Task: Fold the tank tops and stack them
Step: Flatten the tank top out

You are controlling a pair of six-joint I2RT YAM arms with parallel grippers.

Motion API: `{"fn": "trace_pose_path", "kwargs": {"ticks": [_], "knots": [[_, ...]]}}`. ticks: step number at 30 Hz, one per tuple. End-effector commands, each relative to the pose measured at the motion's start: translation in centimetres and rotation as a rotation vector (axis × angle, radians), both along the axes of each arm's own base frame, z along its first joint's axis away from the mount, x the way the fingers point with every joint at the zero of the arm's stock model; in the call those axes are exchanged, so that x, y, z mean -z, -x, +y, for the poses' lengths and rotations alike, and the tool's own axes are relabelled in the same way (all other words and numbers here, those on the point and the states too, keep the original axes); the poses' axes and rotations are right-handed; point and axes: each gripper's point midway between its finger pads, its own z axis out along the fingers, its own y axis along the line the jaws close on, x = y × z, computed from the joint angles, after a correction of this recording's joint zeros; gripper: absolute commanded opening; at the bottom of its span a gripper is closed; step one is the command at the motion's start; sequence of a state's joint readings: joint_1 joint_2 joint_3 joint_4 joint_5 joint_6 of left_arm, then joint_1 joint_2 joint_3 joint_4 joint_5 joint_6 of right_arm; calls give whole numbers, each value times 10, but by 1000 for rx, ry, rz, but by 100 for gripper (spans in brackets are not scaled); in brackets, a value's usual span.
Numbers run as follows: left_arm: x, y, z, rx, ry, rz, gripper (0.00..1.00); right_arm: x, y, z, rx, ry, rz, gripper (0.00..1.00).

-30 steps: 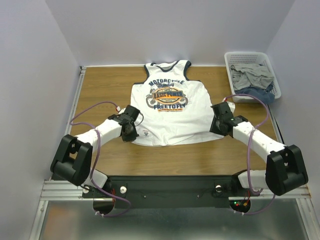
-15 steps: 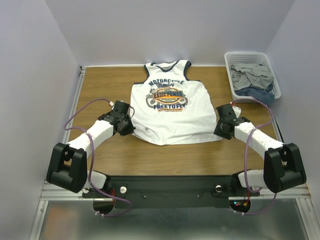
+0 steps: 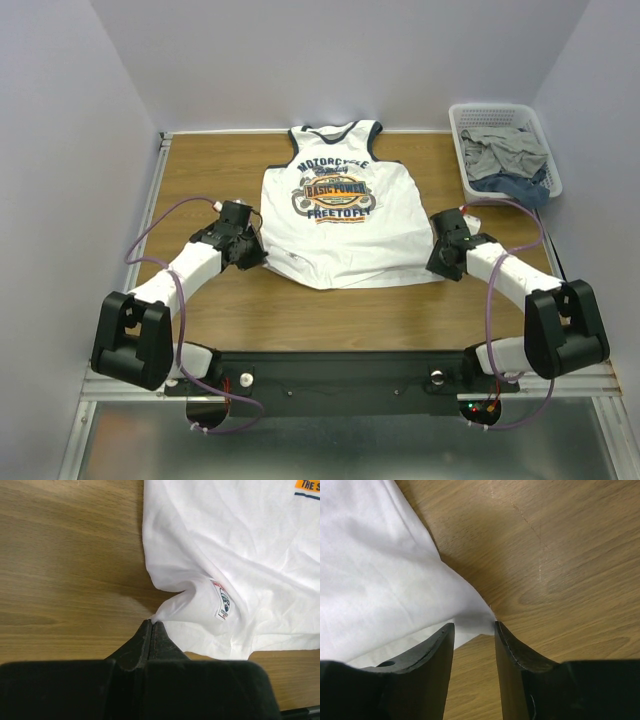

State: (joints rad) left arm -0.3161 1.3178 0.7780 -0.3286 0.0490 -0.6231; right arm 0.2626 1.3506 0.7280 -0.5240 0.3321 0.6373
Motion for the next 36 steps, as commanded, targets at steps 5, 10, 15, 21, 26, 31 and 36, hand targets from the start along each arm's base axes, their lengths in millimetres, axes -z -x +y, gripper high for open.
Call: {"fn": "trace_pose_path", "kwargs": {"ticks": [5,10,15,21,26,31,36], "knots": [[-10,-9,11,-26,6,-53,0,5,-1,0,10,0,31,44],[-10,-11,20,-50,-4,-53,0,4,0,2,-3,-7,36,45],[-11,-14,27,-70,-2,-57,0,1,1,3,-17,-11,37,45],[-12,-17,34,-91,-4,-62,0,-13,-1,3,-29,-16,7,47],[-12,-19,37,-98,2,-60,0,-16,0,13,-57,-63,6,44],[-10,-19,37,-95,6,-56,0,-13,6,22,-77,-99,19,42],[-7,-18,36,-94,11,-47,0,-8,13,26,-74,-105,30,39]]}}
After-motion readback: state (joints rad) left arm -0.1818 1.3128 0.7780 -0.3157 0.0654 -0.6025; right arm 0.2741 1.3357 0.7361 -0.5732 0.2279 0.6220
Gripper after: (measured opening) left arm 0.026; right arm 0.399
